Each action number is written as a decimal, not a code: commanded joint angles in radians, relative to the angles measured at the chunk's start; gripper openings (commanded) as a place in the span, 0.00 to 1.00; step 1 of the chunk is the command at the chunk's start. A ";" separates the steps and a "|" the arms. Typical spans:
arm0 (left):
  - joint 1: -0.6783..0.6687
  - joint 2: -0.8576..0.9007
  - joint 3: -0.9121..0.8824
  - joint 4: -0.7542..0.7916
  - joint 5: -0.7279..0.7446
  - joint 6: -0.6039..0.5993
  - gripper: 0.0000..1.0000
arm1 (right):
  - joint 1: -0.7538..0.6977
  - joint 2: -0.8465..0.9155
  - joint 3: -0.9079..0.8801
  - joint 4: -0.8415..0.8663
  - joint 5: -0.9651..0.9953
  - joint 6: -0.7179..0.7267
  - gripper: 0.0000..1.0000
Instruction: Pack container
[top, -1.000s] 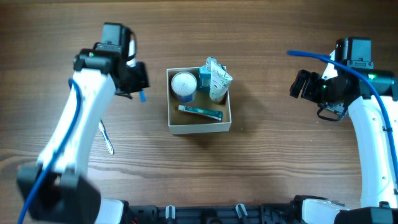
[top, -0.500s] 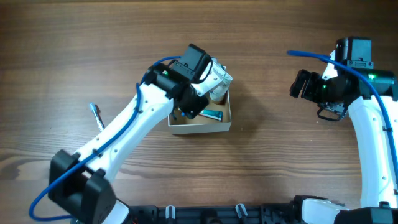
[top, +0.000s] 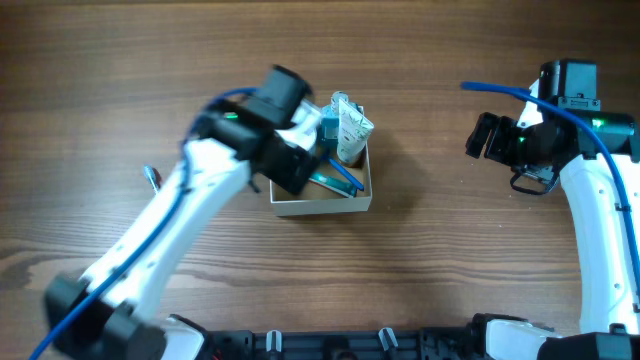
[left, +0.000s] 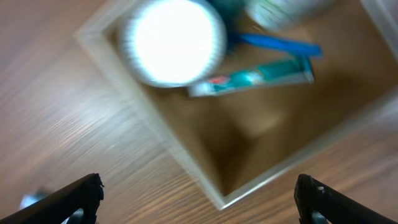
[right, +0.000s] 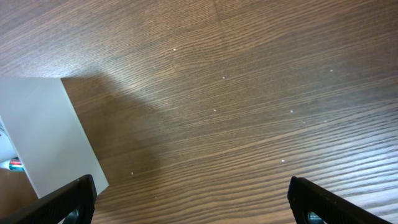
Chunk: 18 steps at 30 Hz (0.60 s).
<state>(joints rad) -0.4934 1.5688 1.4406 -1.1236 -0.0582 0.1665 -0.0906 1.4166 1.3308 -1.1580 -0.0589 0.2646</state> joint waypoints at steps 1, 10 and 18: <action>0.224 -0.113 0.022 0.006 -0.037 -0.272 1.00 | -0.002 0.002 -0.003 0.002 0.013 -0.020 1.00; 0.759 0.009 -0.137 0.050 0.050 -0.563 1.00 | -0.002 0.002 -0.003 0.007 0.013 -0.023 1.00; 0.779 0.222 -0.332 0.179 0.069 -0.563 1.00 | -0.002 0.002 -0.003 0.006 0.013 -0.023 1.00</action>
<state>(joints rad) 0.2863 1.7195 1.1591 -0.9688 -0.0204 -0.3801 -0.0906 1.4166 1.3308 -1.1542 -0.0586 0.2588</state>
